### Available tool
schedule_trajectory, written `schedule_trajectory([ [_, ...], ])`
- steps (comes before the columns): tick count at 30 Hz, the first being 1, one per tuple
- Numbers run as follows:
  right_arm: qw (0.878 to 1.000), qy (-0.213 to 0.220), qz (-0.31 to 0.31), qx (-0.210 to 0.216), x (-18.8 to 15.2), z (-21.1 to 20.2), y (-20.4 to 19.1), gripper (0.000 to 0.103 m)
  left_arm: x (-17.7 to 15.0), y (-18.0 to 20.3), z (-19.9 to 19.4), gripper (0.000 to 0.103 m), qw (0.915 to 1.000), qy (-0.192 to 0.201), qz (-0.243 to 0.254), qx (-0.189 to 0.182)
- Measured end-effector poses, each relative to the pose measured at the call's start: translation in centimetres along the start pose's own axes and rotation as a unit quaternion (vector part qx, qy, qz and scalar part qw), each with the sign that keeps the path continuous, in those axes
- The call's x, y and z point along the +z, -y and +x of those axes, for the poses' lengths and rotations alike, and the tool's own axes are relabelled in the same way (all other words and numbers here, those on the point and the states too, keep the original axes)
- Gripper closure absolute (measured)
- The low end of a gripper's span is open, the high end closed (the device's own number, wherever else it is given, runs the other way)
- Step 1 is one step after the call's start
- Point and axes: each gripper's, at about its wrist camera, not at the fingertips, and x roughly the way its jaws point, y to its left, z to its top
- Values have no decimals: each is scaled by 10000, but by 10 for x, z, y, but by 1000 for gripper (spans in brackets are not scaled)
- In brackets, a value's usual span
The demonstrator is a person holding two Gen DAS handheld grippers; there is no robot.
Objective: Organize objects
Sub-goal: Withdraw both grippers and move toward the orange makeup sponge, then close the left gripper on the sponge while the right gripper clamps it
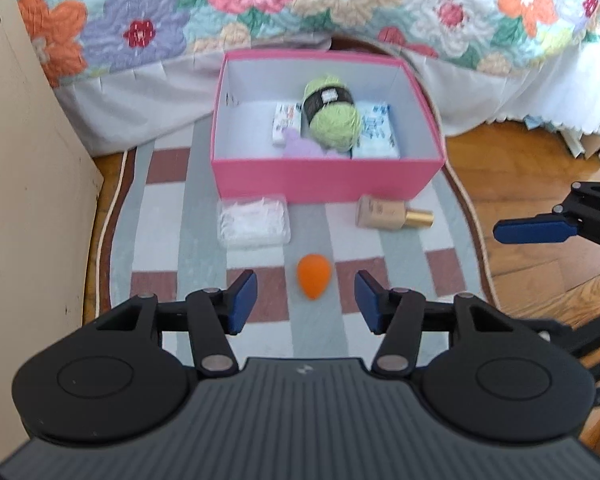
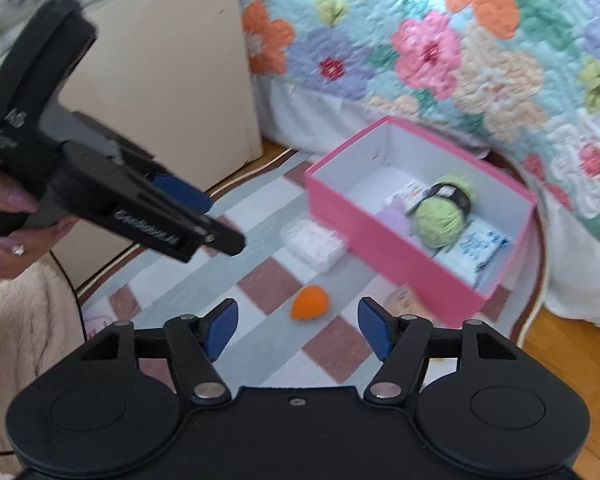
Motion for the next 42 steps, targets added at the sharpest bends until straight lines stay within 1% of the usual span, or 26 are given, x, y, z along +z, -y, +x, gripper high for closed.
schedule_trajectory([
  [2, 9995, -86, -285, -60, -6, 10, -8, 30, -5, -4, 8, 50, 10000, -24, -19, 13],
  [3, 9991, -74, -411, -96, -9, 13, -10, 27, -7, -6, 12, 50, 10000, -5, -36, -8],
  [4, 9985, -21, -532, -122, -13, 16, -12, 23, -9, -8, 17, 50, 10000, 11, -44, -37],
  [7, 9973, 184, -697, -134, -28, 31, -14, 21, -12, -12, 34, 50, 9999, 2, -114, -98],
  [10, 9984, 257, -500, -72, -37, 55, -13, 21, -16, -13, 52, 50, 9997, -54, -156, -186],
  [13, 9991, 422, -88, 48, -46, 79, -7, 21, -20, -15, 69, 50, 9995, -71, -195, -222],
  [16, 9990, 399, 224, 20, -52, 100, 0, 21, -25, -14, 85, 50, 9995, -66, -189, -224],
  [19, 9986, 395, 366, 5, -56, 115, 6, 21, -29, -17, 100, 50, 9991, -55, -313, -267],
  [21, 9985, 403, 357, -11, -59, 122, 7, 21, -32, -18, 110, 48, 9990, -24, -348, -292],
  [24, 9988, 310, 315, -200, -61, 140, 9, 21, -33, -21, 124, 48, 9988, 27, -393, -307],
  [27, 9985, 233, 430, -235, -64, 157, 13, 22, -33, -24, 132, 48, 9971, 204, -471, -566],
  [28, 9985, 211, 447, -221, -65, 162, 13, 22, -32, -25, 136, 48, 9964, 210, -519, -631],
  [29, 9986, 197, 450, -219, -65, 166, 13, 22, -32, -25, 140, 48, 9964, 175, -549, -619],
  [33, 9985, 222, 452, -190, -67, 179, 12, 22, -34, -24, 152, 48, 9976, 67, -492, -492],
  [35, 9991, 168, 365, -156, -66, 187, 11, 22, -35, -28, 157, 48, 9965, 34, -575, -607],
  [37, 9991, 125, 349, -212, -66, 194, 11, 22, -36, -31, 161, 49, 9957, 83, -639, -672],
  [40, 9983, 69, 533, -241, -68, 203, 15, 28, -35, -38, 173, 50, 9928, 37, -870, -821],
  [42, 9980, 151, 522, -314, -68, 202, 15, 30, -37, -38, 175, 49, 9925, 125, -840, -880],
])
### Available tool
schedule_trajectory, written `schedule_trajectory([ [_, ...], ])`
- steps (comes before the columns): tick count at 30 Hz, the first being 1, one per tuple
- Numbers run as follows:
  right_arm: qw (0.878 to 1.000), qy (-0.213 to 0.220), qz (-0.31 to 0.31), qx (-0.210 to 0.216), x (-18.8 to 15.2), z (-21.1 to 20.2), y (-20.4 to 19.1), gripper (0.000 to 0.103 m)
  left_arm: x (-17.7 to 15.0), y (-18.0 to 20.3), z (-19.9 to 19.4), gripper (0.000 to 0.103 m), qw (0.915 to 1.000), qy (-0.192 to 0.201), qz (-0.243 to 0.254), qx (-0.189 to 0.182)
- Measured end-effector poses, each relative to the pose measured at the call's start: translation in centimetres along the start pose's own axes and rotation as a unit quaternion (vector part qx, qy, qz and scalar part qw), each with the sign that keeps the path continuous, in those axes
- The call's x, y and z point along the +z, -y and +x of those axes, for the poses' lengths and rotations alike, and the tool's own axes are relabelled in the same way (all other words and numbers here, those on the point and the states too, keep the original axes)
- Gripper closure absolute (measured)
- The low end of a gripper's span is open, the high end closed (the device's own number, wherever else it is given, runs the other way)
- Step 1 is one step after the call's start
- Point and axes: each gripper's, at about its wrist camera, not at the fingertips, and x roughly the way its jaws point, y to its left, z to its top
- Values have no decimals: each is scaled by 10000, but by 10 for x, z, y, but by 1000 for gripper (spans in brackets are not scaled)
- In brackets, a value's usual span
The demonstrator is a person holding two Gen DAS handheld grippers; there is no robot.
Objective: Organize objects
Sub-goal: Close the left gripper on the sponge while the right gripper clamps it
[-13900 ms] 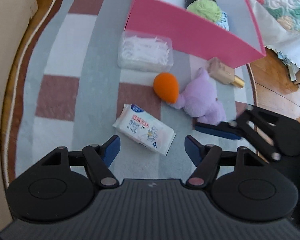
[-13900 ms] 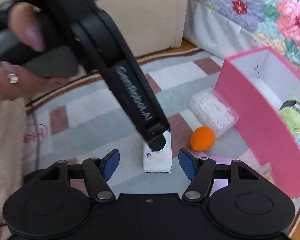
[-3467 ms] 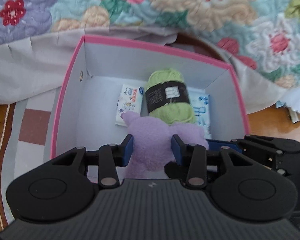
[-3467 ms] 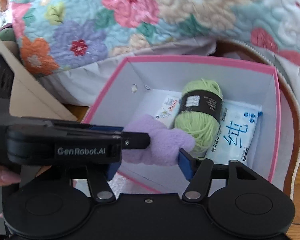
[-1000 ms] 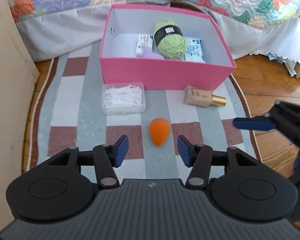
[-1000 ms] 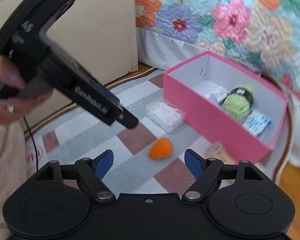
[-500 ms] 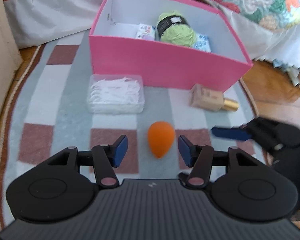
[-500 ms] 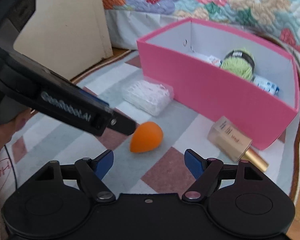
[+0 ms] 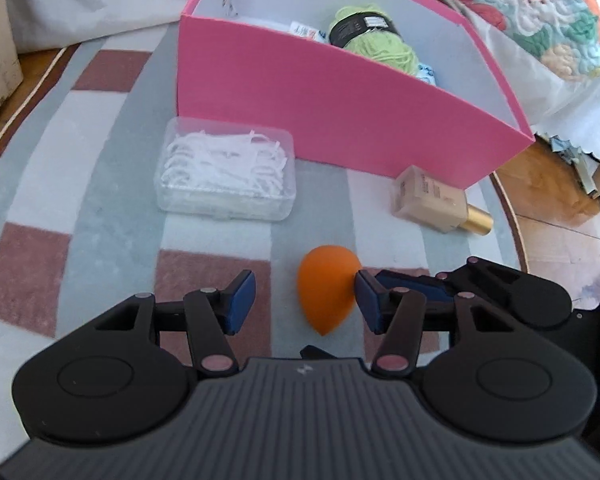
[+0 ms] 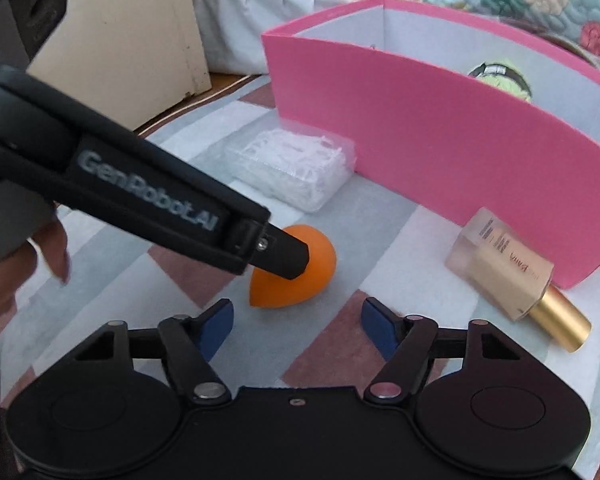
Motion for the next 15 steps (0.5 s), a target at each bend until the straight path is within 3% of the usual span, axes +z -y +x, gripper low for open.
schedule_trajectory([
  [6, 9998, 12, -111, -192, 2, 0, -6, 37, 0, 5, 1, 55, 9995, 134, 183, -229],
  [8, 9994, 81, -216, -273, 2, 2, -10, 42, -1, 8, 1, 67, 9989, 124, 289, -333],
  [11, 9991, 209, -227, -279, 2, 1, -10, 55, -2, 12, 1, 72, 9985, 128, 399, -349],
  [15, 9993, 267, -82, -267, 1, -6, -8, 58, -3, 10, -4, 73, 9985, 139, 365, -376],
])
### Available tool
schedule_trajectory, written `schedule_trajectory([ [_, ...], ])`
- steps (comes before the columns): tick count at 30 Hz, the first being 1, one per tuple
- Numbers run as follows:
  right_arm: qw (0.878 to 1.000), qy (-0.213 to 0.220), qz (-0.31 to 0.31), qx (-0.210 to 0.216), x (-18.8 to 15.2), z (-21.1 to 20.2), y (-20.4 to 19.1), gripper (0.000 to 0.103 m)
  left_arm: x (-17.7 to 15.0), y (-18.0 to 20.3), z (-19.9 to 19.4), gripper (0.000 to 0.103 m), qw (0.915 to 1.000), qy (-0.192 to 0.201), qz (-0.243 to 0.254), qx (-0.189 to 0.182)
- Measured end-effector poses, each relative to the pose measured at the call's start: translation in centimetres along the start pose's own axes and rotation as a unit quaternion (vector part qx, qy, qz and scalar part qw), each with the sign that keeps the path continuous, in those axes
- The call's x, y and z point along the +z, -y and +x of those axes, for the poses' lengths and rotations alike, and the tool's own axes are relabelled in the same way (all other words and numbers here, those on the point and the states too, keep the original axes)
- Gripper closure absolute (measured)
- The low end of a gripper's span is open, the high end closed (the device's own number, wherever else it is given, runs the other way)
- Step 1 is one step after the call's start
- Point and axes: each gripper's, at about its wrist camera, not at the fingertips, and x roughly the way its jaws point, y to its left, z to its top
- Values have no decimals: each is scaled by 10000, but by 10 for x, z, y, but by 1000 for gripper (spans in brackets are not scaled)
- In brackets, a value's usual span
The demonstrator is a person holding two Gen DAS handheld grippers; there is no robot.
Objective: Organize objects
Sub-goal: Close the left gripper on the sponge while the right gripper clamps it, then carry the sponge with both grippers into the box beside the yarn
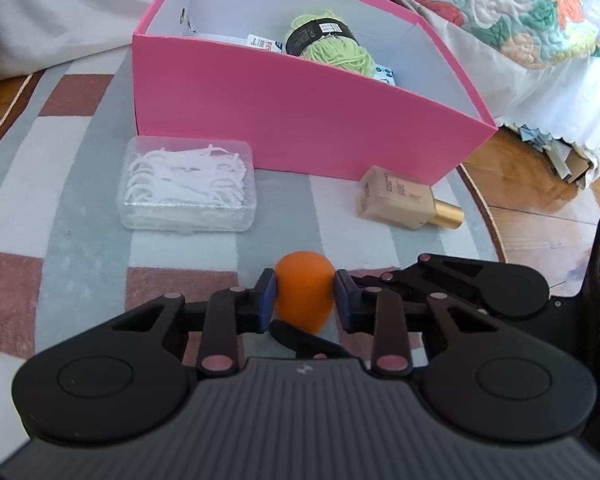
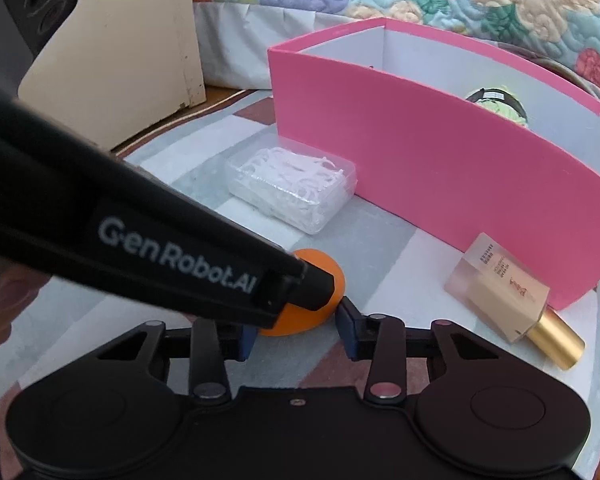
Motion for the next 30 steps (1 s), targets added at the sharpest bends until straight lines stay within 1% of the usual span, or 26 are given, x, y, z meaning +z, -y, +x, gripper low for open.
schedule_trajectory([
  [5, 9999, -76, 2, 77, 0, -21, -4, 58, -7, 11, -19, 73, 9999, -103, 96, 24],
  [9, 9992, -230, -122, 314, -4, -41, -9, 58, -21, 23, -40, 73, 9993, -335, 13, 133],
  [12, 9984, -249, -248, 443, -5, -64, -15, 58, -29, 33, -62, 73, 9992, -353, 20, 188],
  [17, 9989, -124, -292, 346, 10, -108, -21, 58, -27, 50, -101, 73, 9999, -70, -60, 51],
  [19, 9988, -119, -347, 326, 17, -117, -23, 58, -22, 57, -110, 73, 10000, -27, -61, 64],
  [21, 9987, -128, -334, 375, 27, -122, -27, 58, -14, 67, -123, 73, 9999, -60, 52, 122],
  [23, 9988, 65, -301, 372, 37, -134, -23, 58, -3, 74, -136, 73, 9998, 25, 169, 119],
  [24, 9986, 216, -325, 344, 39, -140, -27, 57, 2, 77, -144, 73, 9996, 103, 254, 108],
  [27, 9969, 592, -455, 264, 52, -160, -23, 57, 17, 88, -165, 73, 9984, 332, 455, 77],
  [30, 9951, 831, -479, 234, 66, -173, -19, 57, 29, 97, -178, 73, 9966, 510, 646, 88],
])
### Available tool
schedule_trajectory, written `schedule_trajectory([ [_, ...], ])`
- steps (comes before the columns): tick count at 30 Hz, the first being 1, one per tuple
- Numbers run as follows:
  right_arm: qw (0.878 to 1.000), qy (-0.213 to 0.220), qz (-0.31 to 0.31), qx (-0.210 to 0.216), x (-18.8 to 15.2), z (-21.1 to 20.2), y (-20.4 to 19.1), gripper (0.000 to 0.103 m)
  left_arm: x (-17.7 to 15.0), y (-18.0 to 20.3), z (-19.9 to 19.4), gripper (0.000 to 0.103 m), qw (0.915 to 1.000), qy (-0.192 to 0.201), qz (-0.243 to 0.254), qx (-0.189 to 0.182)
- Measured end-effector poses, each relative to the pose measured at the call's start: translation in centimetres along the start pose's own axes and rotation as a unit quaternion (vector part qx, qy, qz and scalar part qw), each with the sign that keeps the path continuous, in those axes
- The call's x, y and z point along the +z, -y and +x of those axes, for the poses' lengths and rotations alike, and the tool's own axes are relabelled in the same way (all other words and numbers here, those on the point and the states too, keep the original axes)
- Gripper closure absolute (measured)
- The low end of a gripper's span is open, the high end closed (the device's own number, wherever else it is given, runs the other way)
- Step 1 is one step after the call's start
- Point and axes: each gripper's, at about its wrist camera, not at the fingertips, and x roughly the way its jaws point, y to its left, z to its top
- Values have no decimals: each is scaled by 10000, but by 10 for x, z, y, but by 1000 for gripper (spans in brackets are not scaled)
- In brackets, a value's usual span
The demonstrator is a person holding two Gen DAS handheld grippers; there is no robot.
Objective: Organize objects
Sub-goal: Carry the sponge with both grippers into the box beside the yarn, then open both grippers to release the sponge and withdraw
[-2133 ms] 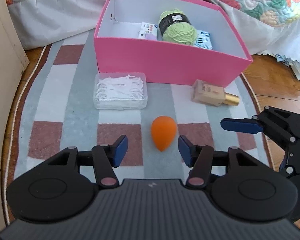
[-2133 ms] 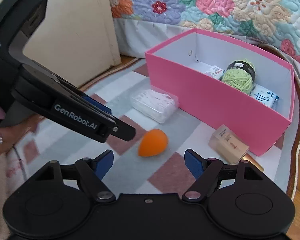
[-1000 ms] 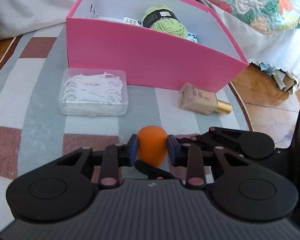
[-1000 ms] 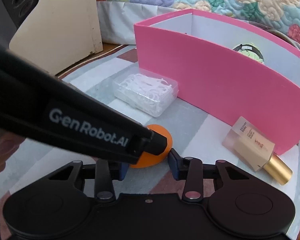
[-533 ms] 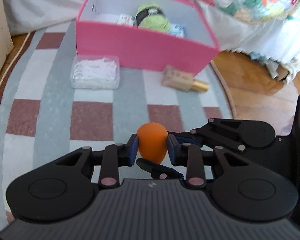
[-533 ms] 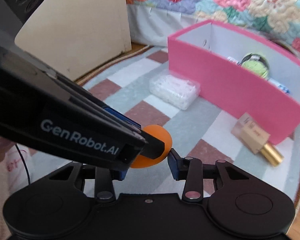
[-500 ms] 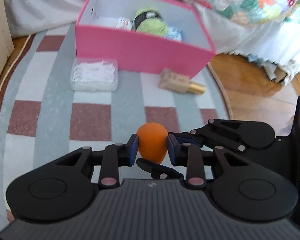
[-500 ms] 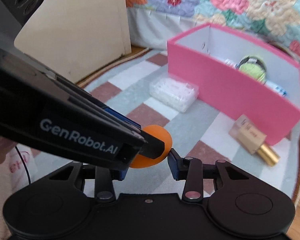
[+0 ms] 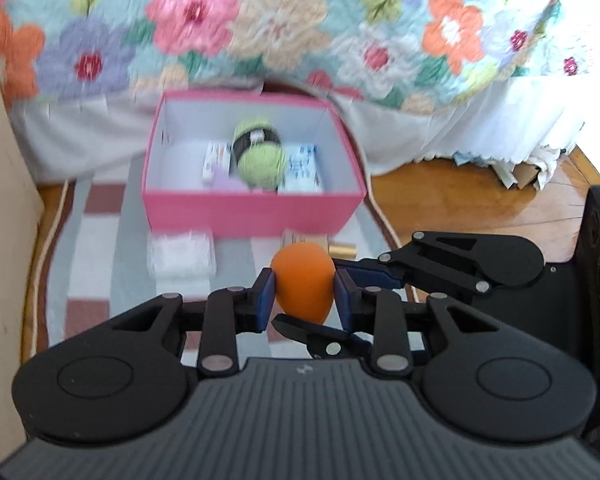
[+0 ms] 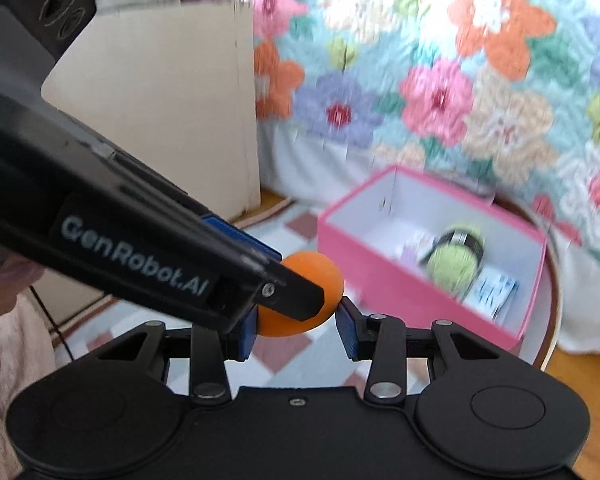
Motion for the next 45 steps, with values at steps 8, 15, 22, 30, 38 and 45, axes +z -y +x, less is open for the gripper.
schedule_trajectory([
  [8, 9981, 365, -309, -384, 33, -8, 13, 58, 40, 2, 2, 72, 9997, 243, -47, 3],
  [15, 9974, 335, -264, -575, 59, 15, 49, 58, 82, -4, 37, 72, 9995, 286, -92, -130],
  [22, 9964, -388, 608, -447, 58, 71, 110, 59, 101, -19, 115, 71, 9984, -55, -468, -302],
  [30, 9780, -1233, 1643, -358, 40, 143, 169, 59, 111, -50, 205, 72, 9898, -546, -1253, -412],
  [38, 9664, -1956, 1575, -546, 26, 186, 180, 59, 100, -53, 245, 73, 9877, -640, -1369, -407],
  [45, 9718, -1951, 1071, -773, 16, 200, 179, 55, 98, -53, 244, 72, 9903, -753, -1152, 194],
])
